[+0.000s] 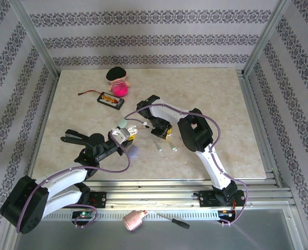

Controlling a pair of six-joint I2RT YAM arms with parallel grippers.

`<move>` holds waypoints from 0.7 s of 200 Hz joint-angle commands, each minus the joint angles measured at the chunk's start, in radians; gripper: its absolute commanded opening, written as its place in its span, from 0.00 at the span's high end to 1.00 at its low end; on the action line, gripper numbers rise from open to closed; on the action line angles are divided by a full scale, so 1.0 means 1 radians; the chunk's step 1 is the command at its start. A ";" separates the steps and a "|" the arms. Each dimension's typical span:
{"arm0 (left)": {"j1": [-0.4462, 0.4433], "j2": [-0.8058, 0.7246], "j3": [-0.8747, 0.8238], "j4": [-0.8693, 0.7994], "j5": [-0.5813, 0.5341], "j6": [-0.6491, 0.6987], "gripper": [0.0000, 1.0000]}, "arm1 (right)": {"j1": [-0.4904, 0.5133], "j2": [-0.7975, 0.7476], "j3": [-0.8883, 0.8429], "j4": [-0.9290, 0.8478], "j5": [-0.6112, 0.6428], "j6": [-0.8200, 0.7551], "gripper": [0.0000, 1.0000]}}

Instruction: Insert the wireless bluetooth earbuds into the charging case

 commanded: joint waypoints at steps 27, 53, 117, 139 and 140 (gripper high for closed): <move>-0.019 0.000 0.016 -0.006 0.016 0.025 1.00 | -0.018 0.021 0.004 0.028 0.013 0.038 0.81; -0.019 0.018 0.022 0.005 0.029 0.022 1.00 | -0.031 -0.031 -0.025 0.061 -0.023 0.066 0.81; -0.025 0.095 0.045 0.079 0.036 0.030 1.00 | -0.118 -0.330 -0.290 0.375 -0.287 0.245 0.81; -0.029 0.163 0.061 0.149 0.026 0.029 1.00 | -0.136 -0.453 -0.401 0.498 -0.354 0.299 0.81; -0.030 0.166 0.063 0.153 0.025 0.029 1.00 | -0.137 -0.460 -0.406 0.502 -0.357 0.303 0.81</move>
